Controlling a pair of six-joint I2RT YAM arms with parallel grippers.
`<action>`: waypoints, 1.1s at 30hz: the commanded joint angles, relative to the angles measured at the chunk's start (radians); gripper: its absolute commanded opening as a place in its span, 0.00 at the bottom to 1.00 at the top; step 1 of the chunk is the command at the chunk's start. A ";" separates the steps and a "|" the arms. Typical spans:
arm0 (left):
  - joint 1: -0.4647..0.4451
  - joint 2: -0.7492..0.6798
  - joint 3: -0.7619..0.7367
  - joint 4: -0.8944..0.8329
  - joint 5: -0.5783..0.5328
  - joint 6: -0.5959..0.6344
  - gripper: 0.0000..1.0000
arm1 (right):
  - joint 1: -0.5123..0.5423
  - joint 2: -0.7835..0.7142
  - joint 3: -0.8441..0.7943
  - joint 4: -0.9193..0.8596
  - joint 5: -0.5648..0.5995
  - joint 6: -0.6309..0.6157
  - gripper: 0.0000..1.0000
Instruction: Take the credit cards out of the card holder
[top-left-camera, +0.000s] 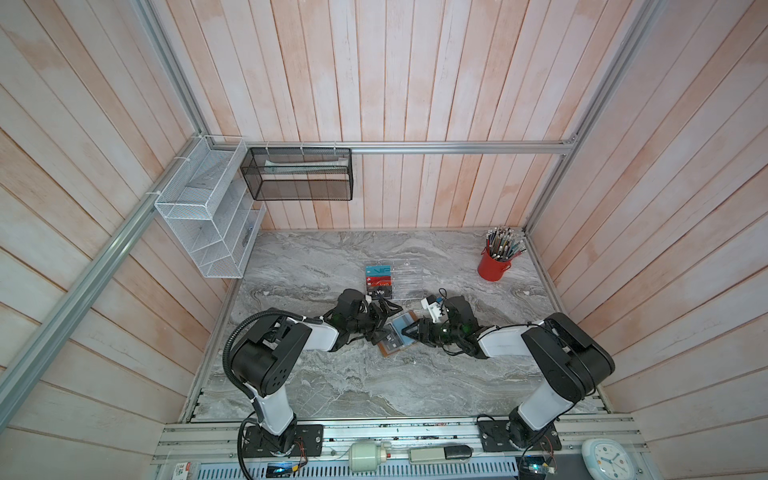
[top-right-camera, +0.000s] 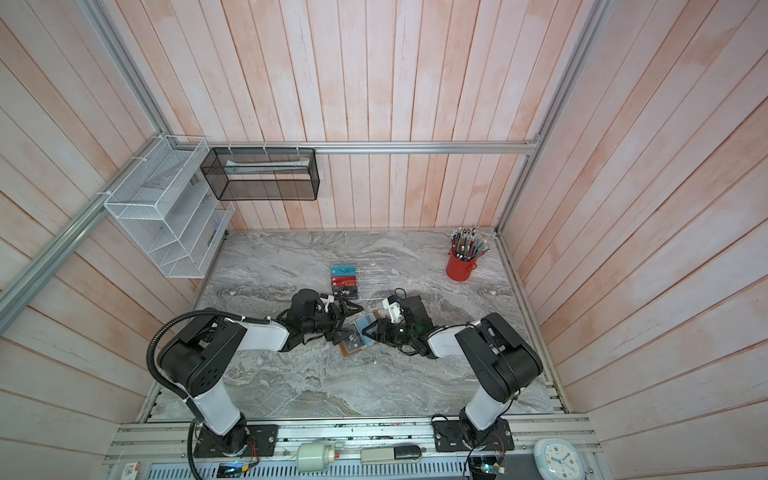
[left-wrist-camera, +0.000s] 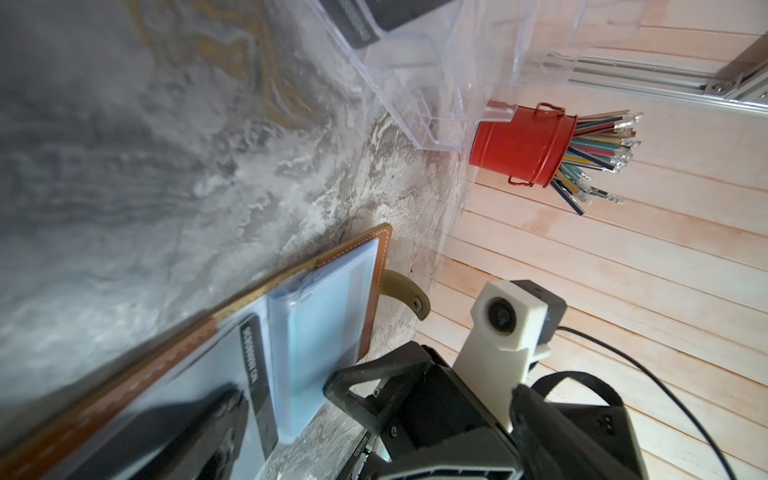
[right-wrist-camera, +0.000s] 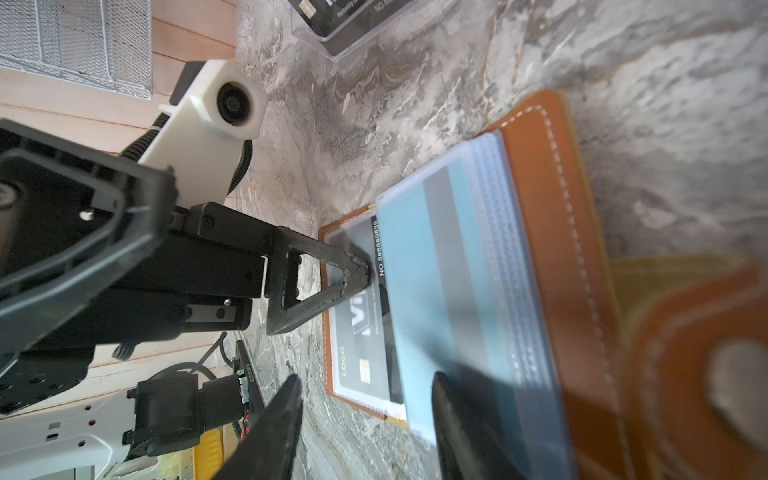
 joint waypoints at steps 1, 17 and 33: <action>0.012 -0.020 -0.027 -0.056 -0.003 0.025 1.00 | 0.002 0.022 0.006 -0.023 0.017 0.018 0.50; 0.012 -0.164 -0.102 -0.143 -0.027 0.040 1.00 | 0.002 0.030 -0.039 0.023 0.075 0.102 0.48; 0.028 -0.124 -0.095 -0.186 -0.035 0.092 1.00 | 0.036 0.002 0.006 -0.074 0.119 0.050 0.43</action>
